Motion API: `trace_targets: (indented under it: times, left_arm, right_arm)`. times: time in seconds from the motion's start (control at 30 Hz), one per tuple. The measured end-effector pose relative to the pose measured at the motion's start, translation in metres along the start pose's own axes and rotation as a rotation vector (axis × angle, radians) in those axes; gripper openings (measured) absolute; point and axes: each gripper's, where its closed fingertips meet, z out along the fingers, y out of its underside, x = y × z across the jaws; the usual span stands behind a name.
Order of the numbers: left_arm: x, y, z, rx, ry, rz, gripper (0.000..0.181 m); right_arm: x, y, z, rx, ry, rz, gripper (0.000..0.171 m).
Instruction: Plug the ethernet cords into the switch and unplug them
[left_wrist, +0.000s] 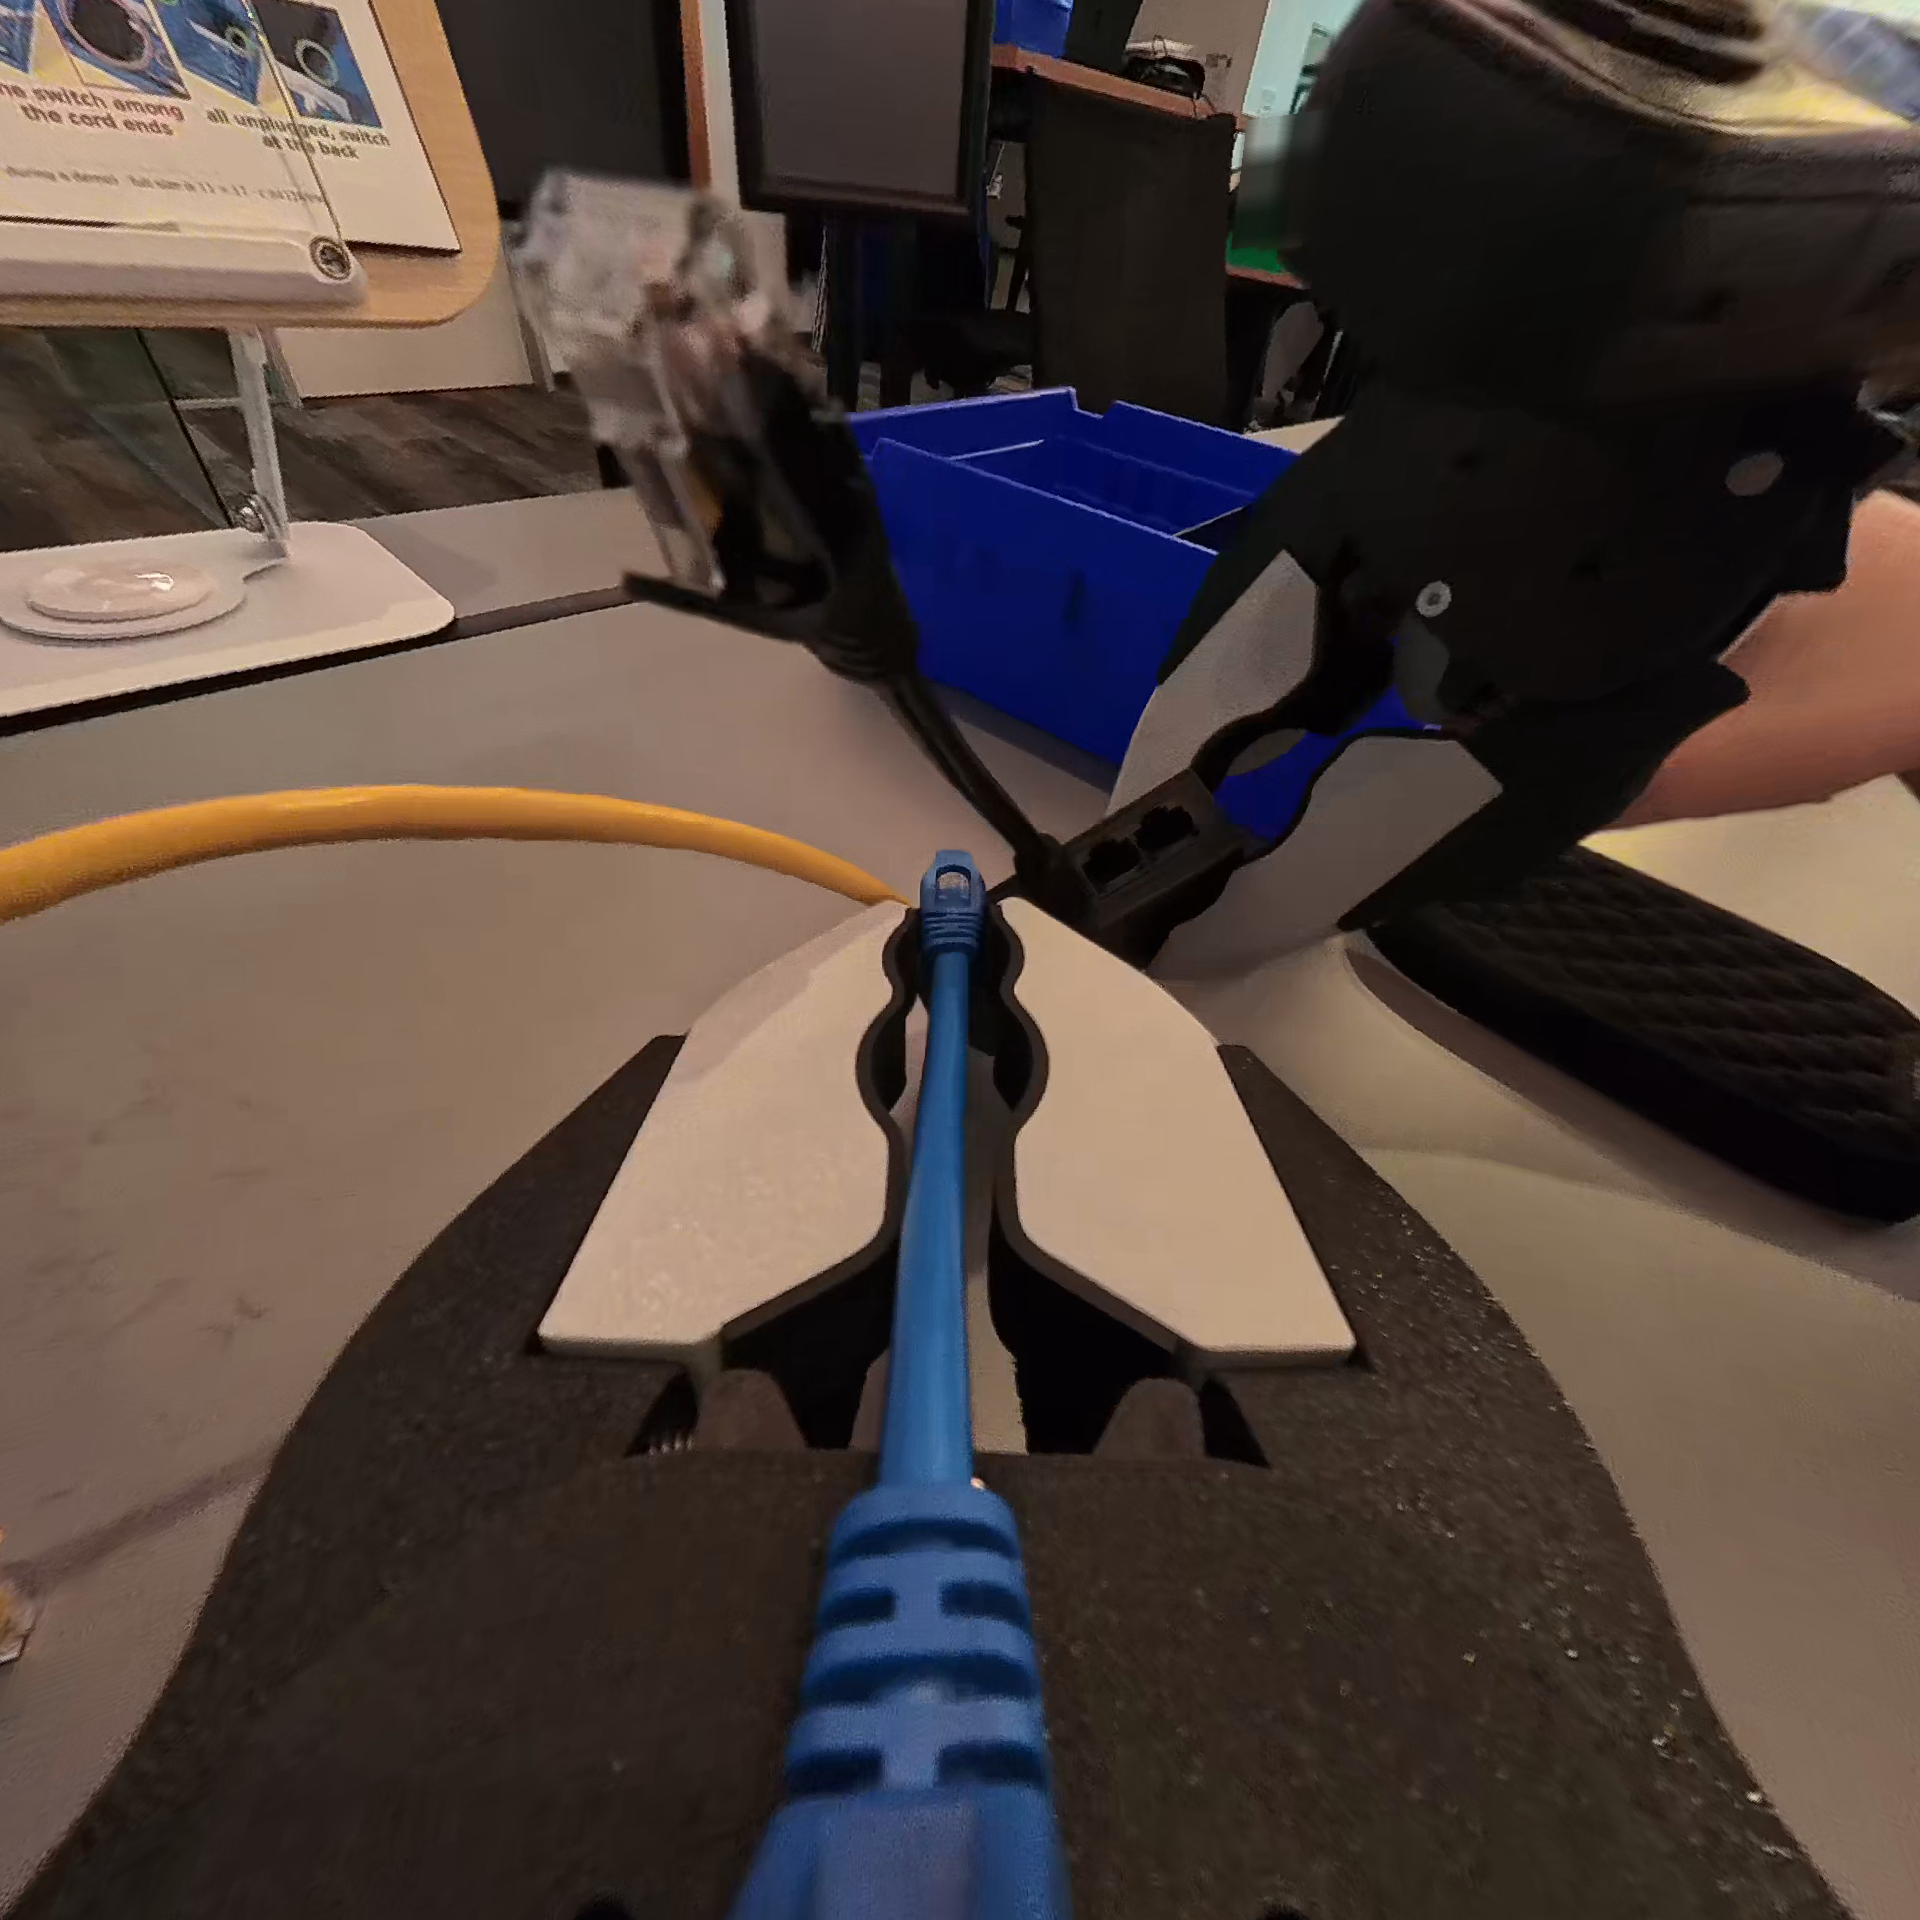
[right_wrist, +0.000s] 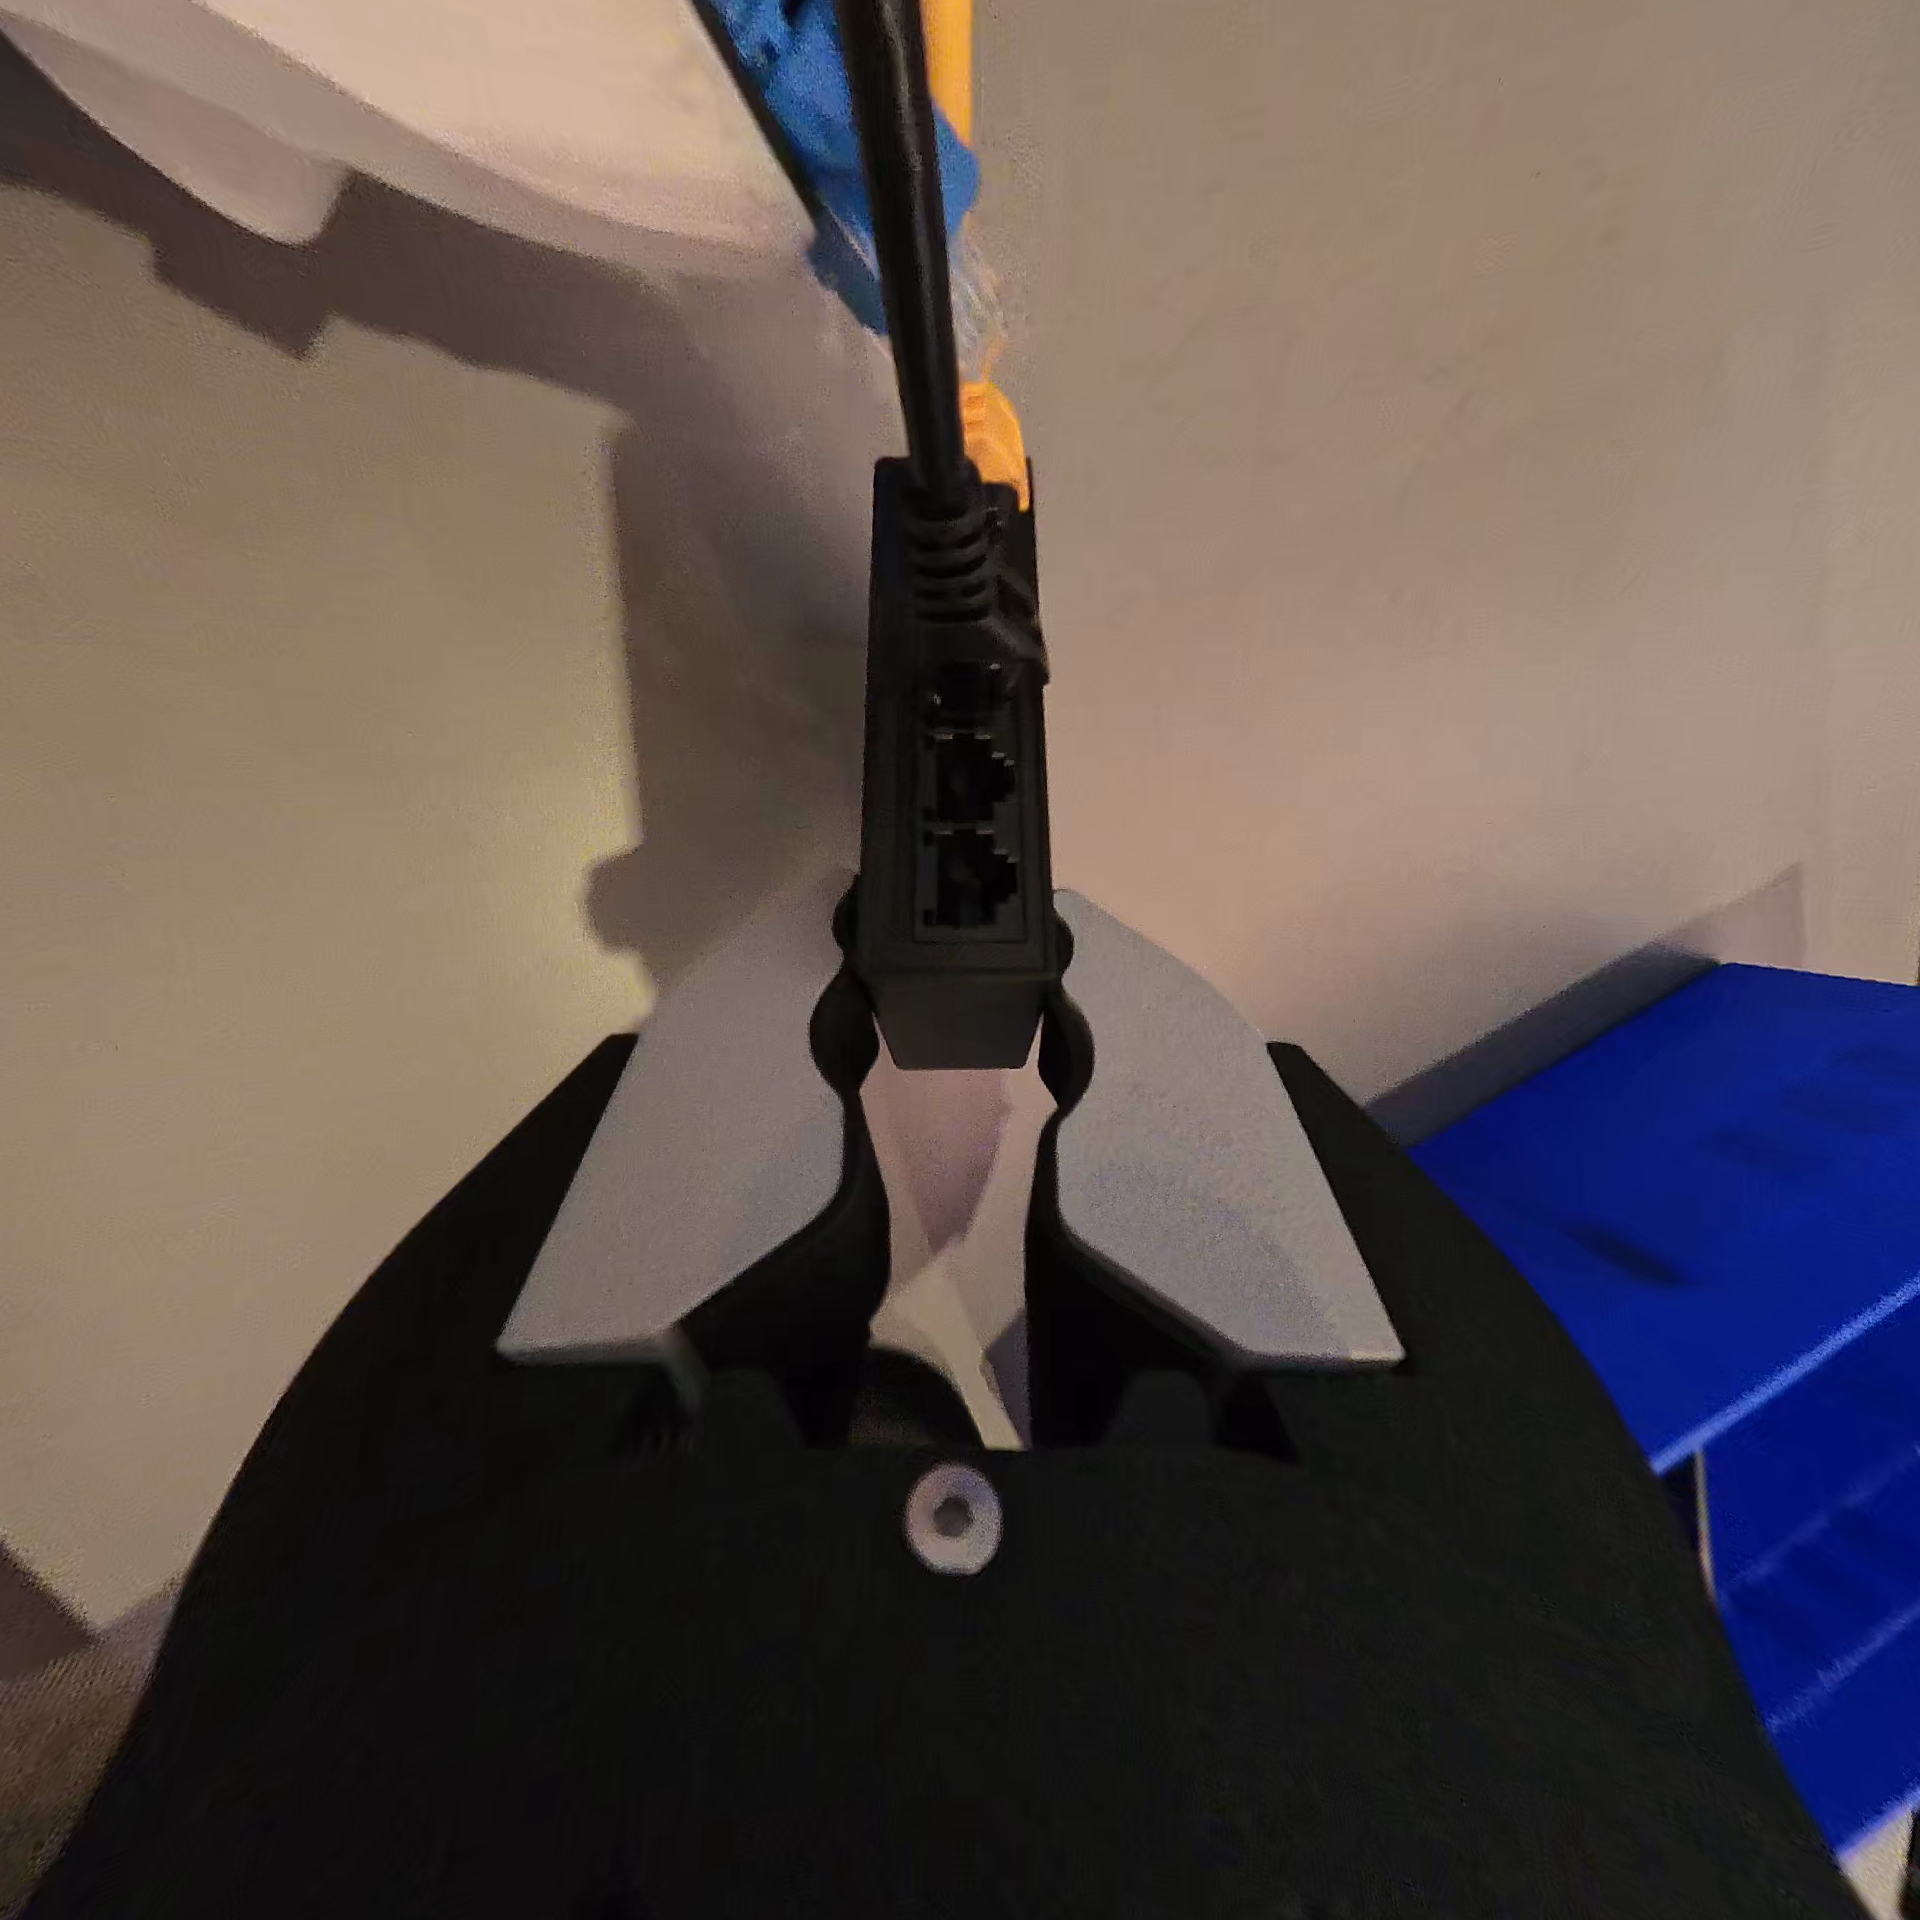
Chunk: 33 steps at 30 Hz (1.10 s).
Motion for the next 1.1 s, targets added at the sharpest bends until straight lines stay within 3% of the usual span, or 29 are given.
trace_targets:
  times: [0.23,0.53,0.83,1.1]
  left_arm:
    - [-0.002,-0.002,-0.003,0.015,0.015,-0.039,0.011]
    - [-0.006,0.002,-0.004,-0.006,0.010,-0.050,0.011]
    - [-0.002,0.007,-0.004,-0.018,0.039,-0.085,0.011]
    - [-0.010,0.002,-0.007,0.010,0.001,-0.065,0.011]
  right_arm:
    - [0.014,0.018,-0.014,-0.241,-0.073,-0.062,0.027]
    - [0.009,0.027,-0.015,-0.369,-0.134,-0.106,0.027]
    - [0.008,0.059,-0.031,-0.602,-0.201,-0.157,0.027]
    - [0.004,0.062,-0.033,-0.656,-0.229,-0.185,0.027]
